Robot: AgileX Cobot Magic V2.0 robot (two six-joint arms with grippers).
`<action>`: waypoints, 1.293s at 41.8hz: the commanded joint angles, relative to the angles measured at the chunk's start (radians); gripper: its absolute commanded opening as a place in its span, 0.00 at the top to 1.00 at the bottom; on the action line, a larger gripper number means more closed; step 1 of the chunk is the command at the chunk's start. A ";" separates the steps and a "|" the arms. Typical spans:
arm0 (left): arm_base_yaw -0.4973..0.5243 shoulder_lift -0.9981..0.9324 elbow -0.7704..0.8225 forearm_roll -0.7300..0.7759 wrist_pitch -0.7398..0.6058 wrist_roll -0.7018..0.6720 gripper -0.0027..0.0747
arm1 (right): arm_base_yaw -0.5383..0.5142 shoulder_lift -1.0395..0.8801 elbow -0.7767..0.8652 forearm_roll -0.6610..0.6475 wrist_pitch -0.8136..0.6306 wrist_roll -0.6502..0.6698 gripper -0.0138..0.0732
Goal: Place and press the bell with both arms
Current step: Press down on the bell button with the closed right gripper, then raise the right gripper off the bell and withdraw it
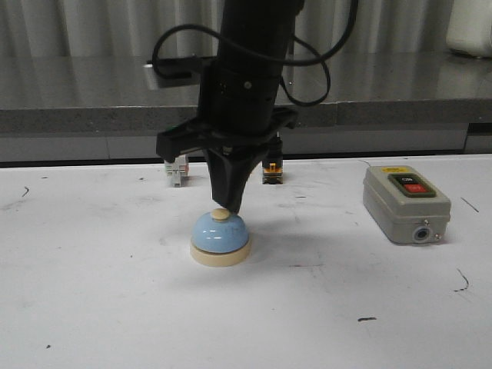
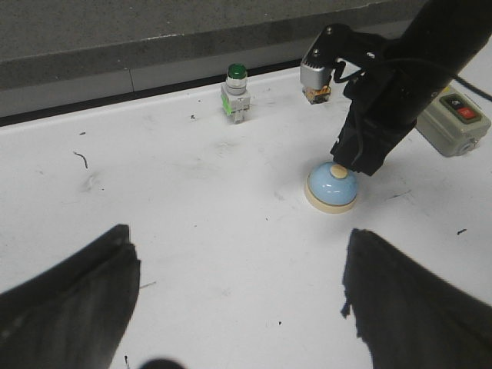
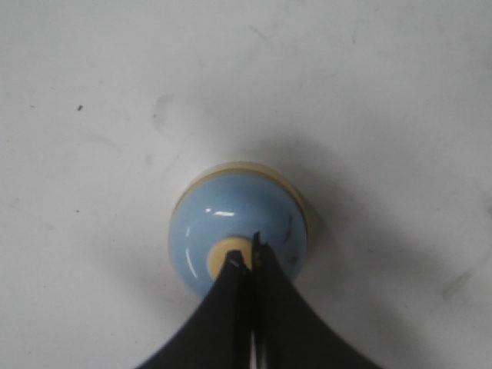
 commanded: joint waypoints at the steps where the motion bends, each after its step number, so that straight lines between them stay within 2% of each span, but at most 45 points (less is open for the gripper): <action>1: 0.004 0.006 -0.026 -0.007 -0.077 -0.008 0.27 | -0.002 -0.131 -0.033 0.000 -0.013 -0.012 0.92; 9: 0.004 0.006 -0.026 -0.007 -0.077 -0.008 0.27 | -0.004 -0.252 0.031 0.000 -0.047 -0.012 0.92; 22: 0.004 0.006 -0.026 -0.007 -0.077 -0.008 0.27 | -0.006 -0.582 0.402 0.000 -0.263 -0.011 0.92; 33: 0.004 0.006 -0.026 -0.007 -0.077 -0.008 0.27 | -0.007 -0.886 0.677 0.000 -0.374 -0.010 0.92; 45: 0.004 0.006 -0.026 -0.007 -0.077 -0.008 0.27 | -0.069 -1.156 0.853 -0.001 -0.383 0.007 0.92; 54: 0.004 0.006 -0.026 -0.007 -0.077 -0.008 0.27 | -0.069 -1.243 0.896 -0.001 -0.412 0.007 0.92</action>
